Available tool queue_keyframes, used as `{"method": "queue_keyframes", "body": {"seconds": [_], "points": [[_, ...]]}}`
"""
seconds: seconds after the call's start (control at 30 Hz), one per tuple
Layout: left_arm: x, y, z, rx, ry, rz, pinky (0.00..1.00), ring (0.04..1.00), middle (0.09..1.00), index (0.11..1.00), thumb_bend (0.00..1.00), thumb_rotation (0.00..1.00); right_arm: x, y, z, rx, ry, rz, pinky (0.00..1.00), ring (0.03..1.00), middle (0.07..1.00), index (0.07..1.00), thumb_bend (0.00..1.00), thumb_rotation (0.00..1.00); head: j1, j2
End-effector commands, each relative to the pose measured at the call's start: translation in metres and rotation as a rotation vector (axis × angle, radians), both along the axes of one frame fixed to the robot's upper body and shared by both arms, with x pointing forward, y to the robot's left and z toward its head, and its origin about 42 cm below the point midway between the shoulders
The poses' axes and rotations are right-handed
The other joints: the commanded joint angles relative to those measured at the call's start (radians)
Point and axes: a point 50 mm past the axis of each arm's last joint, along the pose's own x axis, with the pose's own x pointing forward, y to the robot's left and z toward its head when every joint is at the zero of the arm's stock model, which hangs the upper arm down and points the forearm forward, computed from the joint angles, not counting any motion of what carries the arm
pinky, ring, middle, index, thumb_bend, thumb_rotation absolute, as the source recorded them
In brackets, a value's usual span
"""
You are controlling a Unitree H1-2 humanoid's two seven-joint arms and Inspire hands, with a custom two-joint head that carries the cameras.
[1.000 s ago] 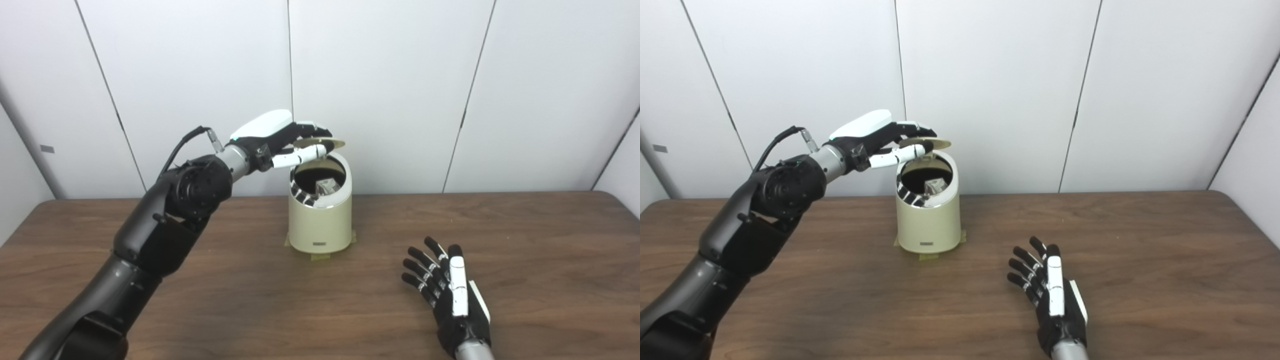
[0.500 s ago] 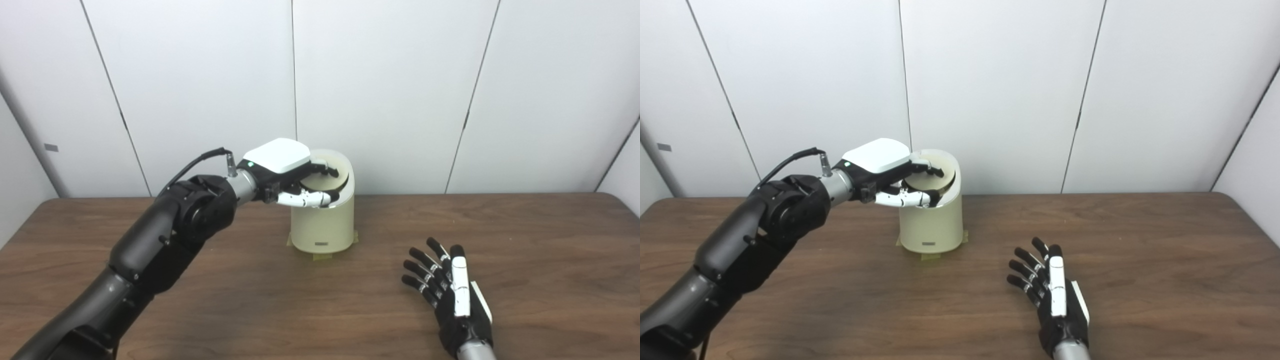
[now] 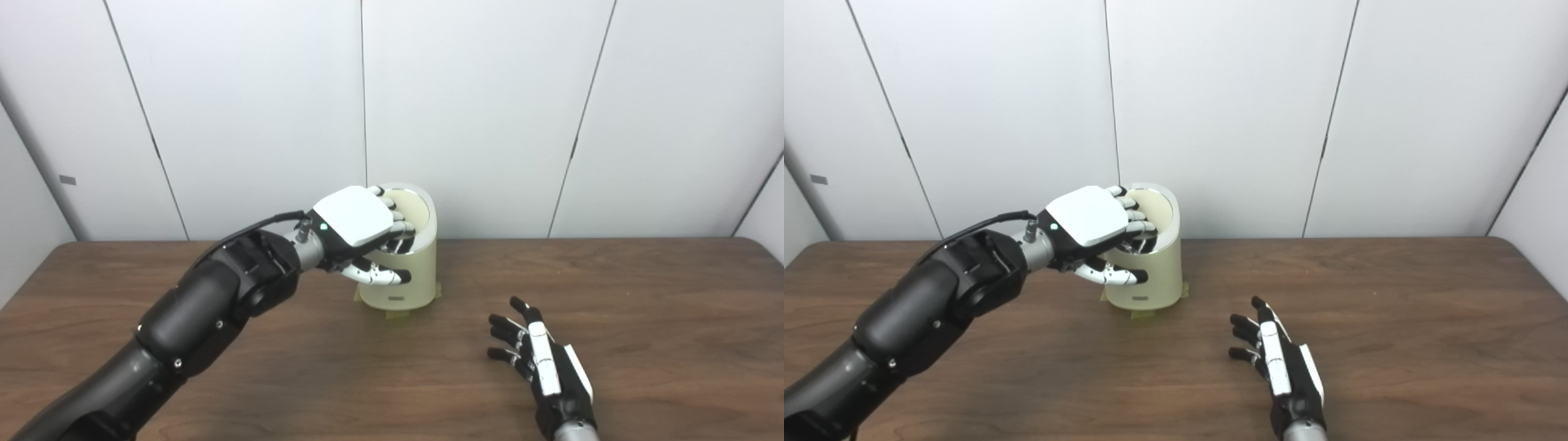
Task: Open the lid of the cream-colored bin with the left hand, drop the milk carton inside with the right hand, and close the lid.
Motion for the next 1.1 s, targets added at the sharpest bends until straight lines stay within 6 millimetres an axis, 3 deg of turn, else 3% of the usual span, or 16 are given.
{"method": "queue_keyframes", "body": {"seconds": [0.0, 0.2, 0.33, 0.53, 0.67, 0.83, 1.07], "points": [[0.006, 0.007, 0.0, 0.091, 0.016, 0.063, 1.0, 0.961, 0.909, 0.9, 0.55, 1.0, 0.005, 0.002, 0.012, 0.007, -0.05, 0.015, 0.72, 0.825, 0.797, 0.94, 0.58, 1.0, -0.004, 0.0], [0.003, 0.006, -0.009, 0.096, 0.074, 0.082, 1.0, 0.943, 0.885, 0.886, 0.58, 1.0, 0.004, 0.003, 0.012, -0.002, -0.055, 0.029, 0.73, 0.826, 0.801, 0.945, 0.56, 1.0, -0.005, 0.001], [0.0, 0.007, 0.003, -0.01, 0.098, 0.075, 1.0, 0.94, 0.892, 0.895, 0.56, 1.0, 0.005, 0.002, 0.011, 0.01, -0.052, 0.029, 0.73, 0.827, 0.803, 0.948, 0.55, 1.0, -0.005, 0.001], [-0.008, 0.01, 0.036, -0.4, 0.023, 0.042, 0.92, 0.871, 0.839, 0.856, 0.5, 1.0, 0.005, 0.0, 0.011, 0.019, -0.042, 0.011, 0.71, 0.817, 0.796, 0.941, 0.54, 1.0, -0.006, 0.002], [-0.023, 0.017, 0.046, -0.714, -0.032, 0.098, 0.75, 0.828, 0.834, 0.832, 0.48, 1.0, 0.006, -0.002, 0.01, 0.023, -0.038, 0.005, 0.7, 0.817, 0.796, 0.941, 0.55, 1.0, -0.009, 0.006], [-0.048, 0.033, 0.033, -0.998, 0.029, 0.177, 0.74, 0.839, 0.858, 0.847, 0.39, 1.0, 0.003, -0.007, 0.016, 0.065, -0.064, 0.006, 0.7, 0.828, 0.814, 0.93, 0.57, 1.0, -0.009, 0.01], [-0.086, 0.054, 0.0, -1.293, 0.224, 0.312, 0.82, 0.887, 0.879, 0.864, 0.41, 1.0, -0.004, -0.017, 0.026, 0.05, -0.099, 0.019, 0.68, 0.802, 0.812, 0.877, 0.6, 1.0, 0.002, 0.028]]}}
